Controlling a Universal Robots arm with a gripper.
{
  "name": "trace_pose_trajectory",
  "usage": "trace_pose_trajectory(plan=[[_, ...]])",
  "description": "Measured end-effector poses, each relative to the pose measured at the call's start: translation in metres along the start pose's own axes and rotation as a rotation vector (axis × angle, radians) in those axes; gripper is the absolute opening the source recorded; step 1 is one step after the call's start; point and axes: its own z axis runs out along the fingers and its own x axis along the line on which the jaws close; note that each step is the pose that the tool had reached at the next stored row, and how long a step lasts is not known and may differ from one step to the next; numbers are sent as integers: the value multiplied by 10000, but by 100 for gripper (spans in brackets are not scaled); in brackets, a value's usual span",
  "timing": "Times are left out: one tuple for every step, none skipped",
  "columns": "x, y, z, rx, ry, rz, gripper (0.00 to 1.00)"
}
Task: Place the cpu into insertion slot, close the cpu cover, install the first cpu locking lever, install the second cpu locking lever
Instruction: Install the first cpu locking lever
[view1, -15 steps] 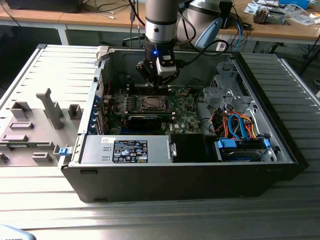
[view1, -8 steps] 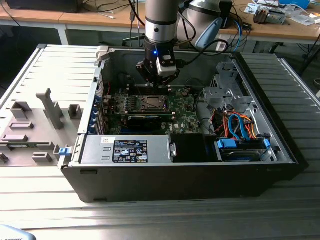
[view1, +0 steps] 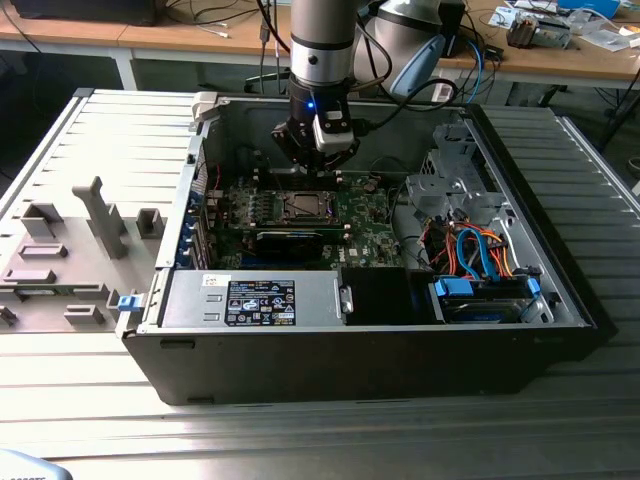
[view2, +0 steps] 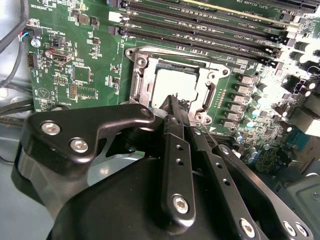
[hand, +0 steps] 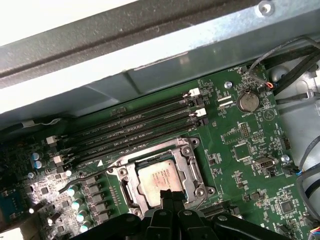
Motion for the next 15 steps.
trace_pose_trajectory(plan=[[0, 0, 0, 0, 0, -8, 11], [0, 0, 0, 0, -1, -16, 11], [0, 0, 0, 0, -1, -24, 11], [0, 0, 0, -1, -1, -34, 11], [0, 0, 0, 0, -1, -41, 11], [0, 0, 0, -2, -2, -50, 11], [0, 0, 0, -1, -2, -57, 11], [0, 0, 0, -1, -2, -65, 11], [0, 0, 0, -2, -3, -73, 11], [0, 0, 0, -2, -3, -93, 11], [0, 0, 0, -2, -4, -112, 11], [0, 0, 0, -2, -5, -143, 11], [0, 0, 0, -3, -5, -161, 11], [0, 0, 0, -4, -6, -185, 11], [0, 0, 0, -4, -7, -221, 11]])
